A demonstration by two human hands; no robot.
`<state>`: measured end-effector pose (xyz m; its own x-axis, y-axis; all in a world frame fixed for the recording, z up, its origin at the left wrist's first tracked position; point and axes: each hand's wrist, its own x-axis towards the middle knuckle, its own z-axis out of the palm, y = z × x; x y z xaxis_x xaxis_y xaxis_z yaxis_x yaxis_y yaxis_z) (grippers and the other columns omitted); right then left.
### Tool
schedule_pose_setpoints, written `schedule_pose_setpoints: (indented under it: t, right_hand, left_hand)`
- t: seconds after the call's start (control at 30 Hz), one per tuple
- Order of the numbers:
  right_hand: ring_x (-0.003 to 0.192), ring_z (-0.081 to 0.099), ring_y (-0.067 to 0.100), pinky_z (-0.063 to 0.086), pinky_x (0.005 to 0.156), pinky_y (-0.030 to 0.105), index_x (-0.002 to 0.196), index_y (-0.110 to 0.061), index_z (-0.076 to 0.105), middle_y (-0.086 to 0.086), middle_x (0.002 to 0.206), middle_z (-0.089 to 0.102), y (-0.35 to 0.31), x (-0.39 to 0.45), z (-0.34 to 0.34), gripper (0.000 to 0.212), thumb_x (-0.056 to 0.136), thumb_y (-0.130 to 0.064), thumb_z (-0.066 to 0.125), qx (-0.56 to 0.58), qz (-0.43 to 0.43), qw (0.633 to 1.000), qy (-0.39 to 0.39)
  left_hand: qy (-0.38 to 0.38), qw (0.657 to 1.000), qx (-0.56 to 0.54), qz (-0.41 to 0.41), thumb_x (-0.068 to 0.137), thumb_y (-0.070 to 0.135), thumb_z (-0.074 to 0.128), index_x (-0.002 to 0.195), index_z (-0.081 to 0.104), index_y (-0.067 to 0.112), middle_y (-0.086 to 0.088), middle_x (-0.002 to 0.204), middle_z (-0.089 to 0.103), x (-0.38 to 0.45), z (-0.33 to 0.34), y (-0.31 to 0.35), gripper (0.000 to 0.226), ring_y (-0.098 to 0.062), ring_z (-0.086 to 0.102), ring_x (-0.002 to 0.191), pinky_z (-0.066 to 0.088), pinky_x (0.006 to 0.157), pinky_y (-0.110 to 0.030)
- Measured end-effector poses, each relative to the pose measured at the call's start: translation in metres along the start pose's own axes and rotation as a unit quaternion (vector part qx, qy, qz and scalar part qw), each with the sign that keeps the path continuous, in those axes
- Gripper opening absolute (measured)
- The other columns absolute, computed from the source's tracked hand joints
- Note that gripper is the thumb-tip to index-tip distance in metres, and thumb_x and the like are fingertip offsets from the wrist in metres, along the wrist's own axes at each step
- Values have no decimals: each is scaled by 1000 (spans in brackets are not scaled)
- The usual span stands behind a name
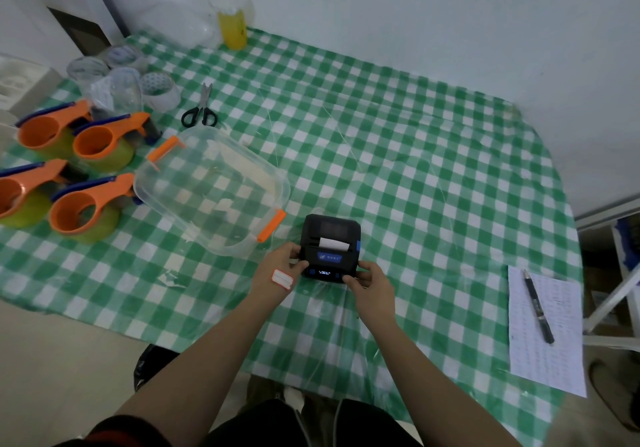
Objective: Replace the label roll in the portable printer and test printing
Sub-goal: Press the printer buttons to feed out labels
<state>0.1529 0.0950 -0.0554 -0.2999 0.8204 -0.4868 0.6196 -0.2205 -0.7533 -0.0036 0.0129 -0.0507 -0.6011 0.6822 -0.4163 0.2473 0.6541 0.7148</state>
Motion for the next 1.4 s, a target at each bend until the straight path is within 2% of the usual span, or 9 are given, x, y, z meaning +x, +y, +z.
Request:
schedule_pose_setpoints:
  t: [0.07,0.17,0.33,1.03,1.4]
  right_hand:
    - [86,60,16,52,76,31,119,-13,54,8,102,68,0,1,-1,36,85,-16,66,1,1,1000,-3]
    - [83,59,14,46,64,20,119,-14,53,2,96,64,0,1,-2,36,85,-16,65,3,-2,1000,-7]
    - [80,59,12,42,61,15,118,-14,53,0,94,63,0,1,-2,36,85,-17,66,-1,-3,1000,-10]
    - [79,60,13,43,57,18,118,-16,52,2,102,64,3,3,-3,37,84,-20,66,-6,-7,1000,-12]
    - [80,60,14,43,57,18,119,-16,52,2,103,64,3,3,-3,37,85,-20,66,-5,-9,1000,-18]
  left_hand:
    - [1,1000,-7,1,85,13,62,105,58,4,-15,114,67,-1,1,-1,22,-27,64,100,51,92,-42]
    - [1,1000,-15,-1,85,13,62,106,58,5,-14,115,66,-1,1,-1,23,-26,64,98,51,92,-42]
    - [0,1000,-9,0,85,15,62,106,58,7,-12,115,66,-2,1,-1,23,-26,64,99,50,91,-38]
    - [1,1000,-11,2,85,13,62,106,57,3,-14,114,66,1,1,-1,24,-26,64,96,45,84,-29]
    - [1,1000,-9,7,85,13,62,107,57,3,-14,115,66,0,0,-2,24,-28,63,100,48,90,-35]
